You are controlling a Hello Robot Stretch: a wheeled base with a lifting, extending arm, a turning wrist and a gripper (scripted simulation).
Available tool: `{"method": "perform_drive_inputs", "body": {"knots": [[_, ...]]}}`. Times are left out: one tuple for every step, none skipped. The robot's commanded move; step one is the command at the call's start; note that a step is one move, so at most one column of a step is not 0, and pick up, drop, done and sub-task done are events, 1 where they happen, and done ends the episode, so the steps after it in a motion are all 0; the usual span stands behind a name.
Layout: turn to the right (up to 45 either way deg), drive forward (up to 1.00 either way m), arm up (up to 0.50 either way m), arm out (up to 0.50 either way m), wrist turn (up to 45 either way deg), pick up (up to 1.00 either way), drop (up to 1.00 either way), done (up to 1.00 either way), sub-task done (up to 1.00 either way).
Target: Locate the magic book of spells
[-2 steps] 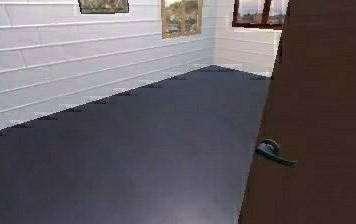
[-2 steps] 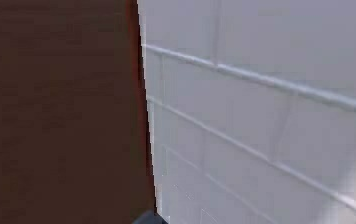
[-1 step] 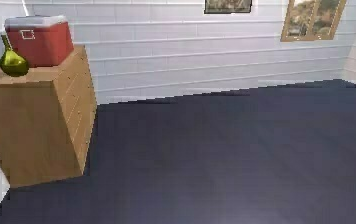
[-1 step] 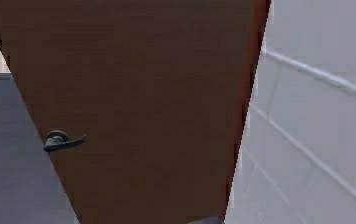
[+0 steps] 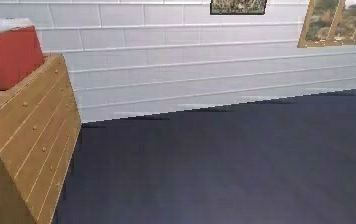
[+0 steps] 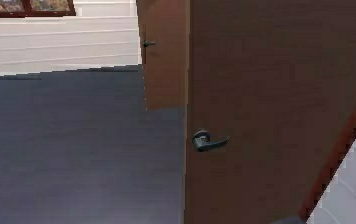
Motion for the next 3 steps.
{"method": "perform_drive_inputs", "body": {"knots": [[15.0, 0.00, 0.00, 0.00, 0.0, 0.00, 0.00, 0.00, 0.00], [0.0, 0.55, 0.00, 0.00, 0.0, 0.00, 0.00, 0.00, 0.00], [45.0, 0.00, 0.00, 0.00, 0.0, 0.00, 0.00, 0.00, 0.00]]}}
